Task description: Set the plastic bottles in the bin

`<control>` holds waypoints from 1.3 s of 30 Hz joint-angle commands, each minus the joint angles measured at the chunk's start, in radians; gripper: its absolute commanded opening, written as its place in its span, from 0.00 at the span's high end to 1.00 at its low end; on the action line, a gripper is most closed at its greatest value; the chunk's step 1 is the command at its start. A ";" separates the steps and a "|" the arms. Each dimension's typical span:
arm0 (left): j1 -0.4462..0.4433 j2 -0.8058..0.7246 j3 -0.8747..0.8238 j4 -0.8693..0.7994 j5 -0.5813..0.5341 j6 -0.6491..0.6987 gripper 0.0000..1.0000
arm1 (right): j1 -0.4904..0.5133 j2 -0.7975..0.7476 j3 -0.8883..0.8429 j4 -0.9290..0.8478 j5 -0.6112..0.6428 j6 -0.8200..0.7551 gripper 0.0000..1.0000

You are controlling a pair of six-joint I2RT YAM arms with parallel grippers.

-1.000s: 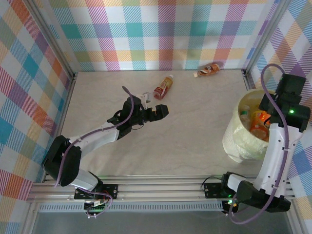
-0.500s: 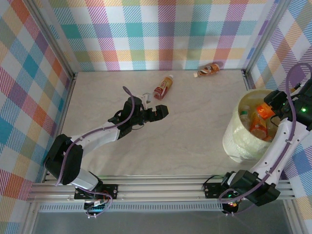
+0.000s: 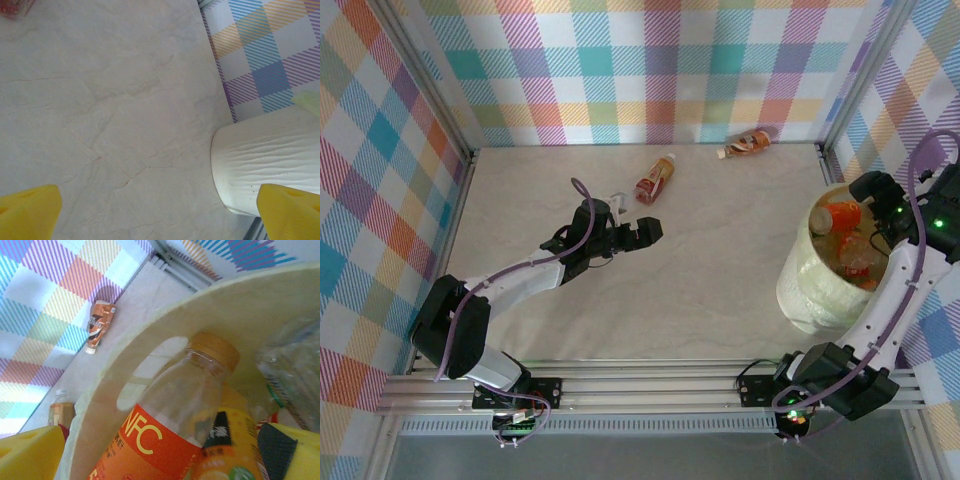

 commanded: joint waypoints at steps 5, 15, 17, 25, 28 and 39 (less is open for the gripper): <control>0.005 0.000 0.034 -0.001 0.004 0.013 0.00 | 0.002 -0.080 0.041 0.003 0.009 -0.036 0.00; 0.005 -0.002 0.017 0.018 -0.014 -0.006 0.00 | 0.263 -0.087 0.082 0.002 0.010 -0.043 0.00; 0.006 -0.005 0.012 0.018 -0.016 -0.007 0.00 | 0.290 -0.065 0.062 -0.003 0.005 -0.044 0.00; 0.006 -0.024 0.003 -0.014 -0.020 -0.002 0.00 | 0.312 -0.024 -0.062 -0.040 0.157 -0.094 0.00; 0.005 -0.029 0.002 -0.017 -0.026 -0.002 0.00 | 0.312 -0.022 -0.031 -0.044 0.152 -0.088 0.00; 0.007 -0.022 0.010 -0.005 -0.037 -0.024 0.00 | 0.348 -0.108 0.016 -0.005 -0.154 -0.027 0.00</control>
